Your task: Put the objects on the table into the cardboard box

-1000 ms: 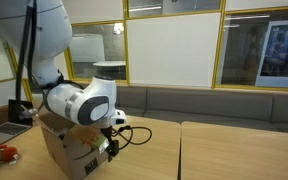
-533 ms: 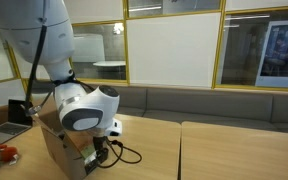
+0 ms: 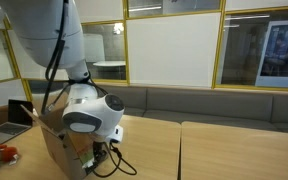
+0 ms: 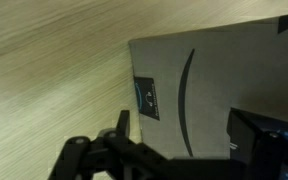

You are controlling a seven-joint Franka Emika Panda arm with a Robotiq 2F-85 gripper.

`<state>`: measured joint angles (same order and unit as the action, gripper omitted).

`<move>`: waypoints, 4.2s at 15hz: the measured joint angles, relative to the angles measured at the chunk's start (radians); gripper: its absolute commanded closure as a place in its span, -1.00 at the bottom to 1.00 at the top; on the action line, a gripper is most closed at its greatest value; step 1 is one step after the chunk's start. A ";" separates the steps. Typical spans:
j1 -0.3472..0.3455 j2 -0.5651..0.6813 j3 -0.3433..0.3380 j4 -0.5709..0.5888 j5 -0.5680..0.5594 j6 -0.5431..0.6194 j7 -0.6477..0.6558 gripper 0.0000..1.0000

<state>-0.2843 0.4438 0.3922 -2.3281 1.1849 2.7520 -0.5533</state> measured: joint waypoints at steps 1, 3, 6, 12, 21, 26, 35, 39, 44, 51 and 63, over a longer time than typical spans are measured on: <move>-0.002 0.013 0.004 0.012 0.022 0.000 -0.023 -1.00; -0.002 0.042 0.010 0.038 0.042 0.000 -0.055 -1.00; -0.002 0.086 0.013 0.078 0.046 -0.001 -0.084 -1.00; -0.002 0.164 0.015 0.148 0.046 -0.017 -0.116 -1.00; 0.025 0.251 0.039 0.256 0.048 -0.099 -0.123 -1.00; 0.172 0.274 -0.063 0.345 0.053 -0.209 -0.122 -1.00; 0.349 0.365 -0.127 0.532 0.045 -0.281 -0.096 -1.00; 0.392 0.410 -0.132 0.610 0.025 -0.300 -0.073 -1.00; 0.414 0.434 -0.133 0.681 -0.005 -0.327 -0.054 -1.00; 0.417 0.406 -0.168 0.725 -0.195 -0.342 -0.009 -1.00; 0.296 0.009 -0.326 0.442 -0.853 -0.308 0.132 -1.00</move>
<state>0.0114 0.4530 0.0664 -1.8858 0.3321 2.4443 -0.4214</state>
